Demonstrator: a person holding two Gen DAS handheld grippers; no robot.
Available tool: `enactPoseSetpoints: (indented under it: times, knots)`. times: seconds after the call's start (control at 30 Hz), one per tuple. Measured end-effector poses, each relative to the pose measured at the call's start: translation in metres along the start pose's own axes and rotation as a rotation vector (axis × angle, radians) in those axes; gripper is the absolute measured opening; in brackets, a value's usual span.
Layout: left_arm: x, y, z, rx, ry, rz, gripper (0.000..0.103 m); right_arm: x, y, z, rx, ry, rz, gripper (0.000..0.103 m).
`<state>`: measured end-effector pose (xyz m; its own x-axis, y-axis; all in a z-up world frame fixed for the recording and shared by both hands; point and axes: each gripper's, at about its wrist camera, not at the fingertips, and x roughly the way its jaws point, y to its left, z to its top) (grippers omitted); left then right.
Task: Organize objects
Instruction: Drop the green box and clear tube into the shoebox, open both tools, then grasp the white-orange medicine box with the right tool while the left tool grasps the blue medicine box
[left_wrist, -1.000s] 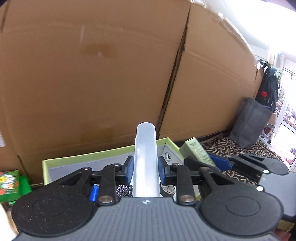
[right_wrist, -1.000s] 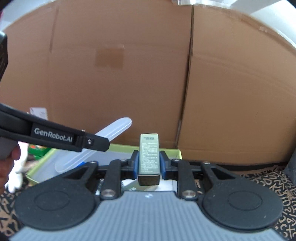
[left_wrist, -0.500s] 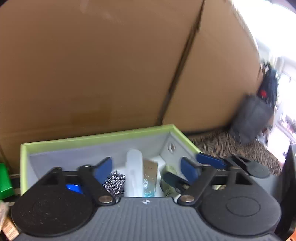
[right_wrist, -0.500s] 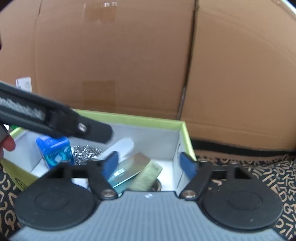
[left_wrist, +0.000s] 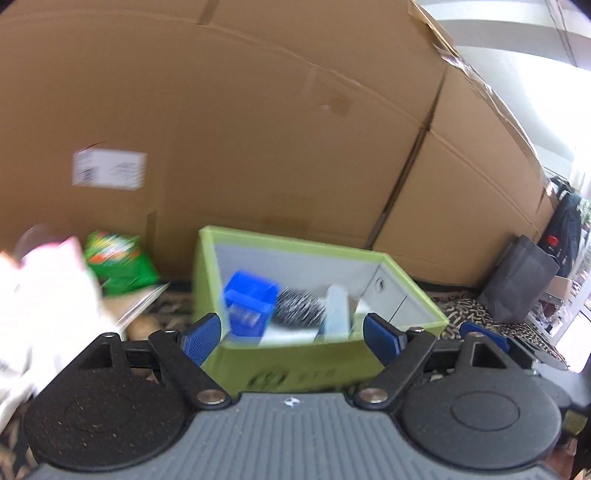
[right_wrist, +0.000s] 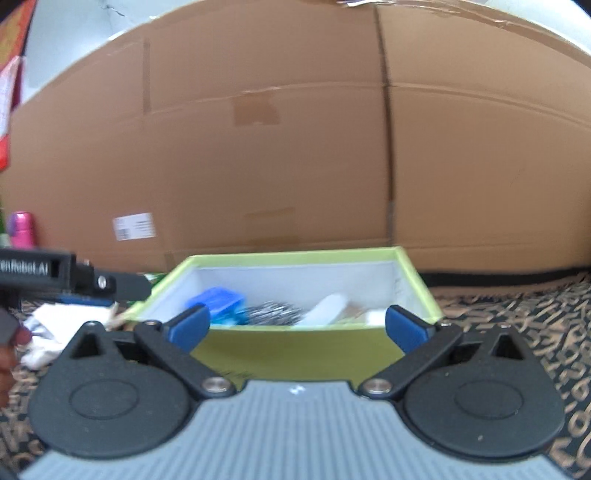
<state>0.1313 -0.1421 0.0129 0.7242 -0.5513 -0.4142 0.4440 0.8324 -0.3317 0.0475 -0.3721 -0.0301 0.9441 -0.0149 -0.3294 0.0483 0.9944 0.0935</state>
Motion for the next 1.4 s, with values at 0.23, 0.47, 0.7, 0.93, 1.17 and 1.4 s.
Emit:
enactPoseSetpoints:
  times: [0.23,0.47,0.7,0.93,1.17,1.4]
  knots:
    - [-0.060,0.044,-0.037,-0.070,0.027,0.132,0.087,-0.031,0.059,-0.007,-0.036,0.041,0.102,0.103]
    - [-0.100,0.092,-0.058,-0.116,0.042,0.264,0.087,-0.036,0.111,-0.029,-0.066,0.116,0.202,0.103]
    - [-0.119,0.155,-0.047,-0.173,0.030,0.381,0.087,-0.030,0.152,-0.038,-0.108,0.170,0.262,0.103]
    - [-0.098,0.224,-0.021,-0.273,0.046,0.469,0.087,-0.011,0.190,-0.030,-0.132,0.174,0.299,0.103]
    - [-0.078,0.254,-0.010,-0.296,0.075,0.423,0.087,0.037,0.242,-0.011,-0.149,0.162,0.362,0.096]
    - [-0.064,0.275,-0.001,-0.249,0.099,0.415,0.084,0.101,0.296,-0.010,-0.206,0.235,0.432,0.075]
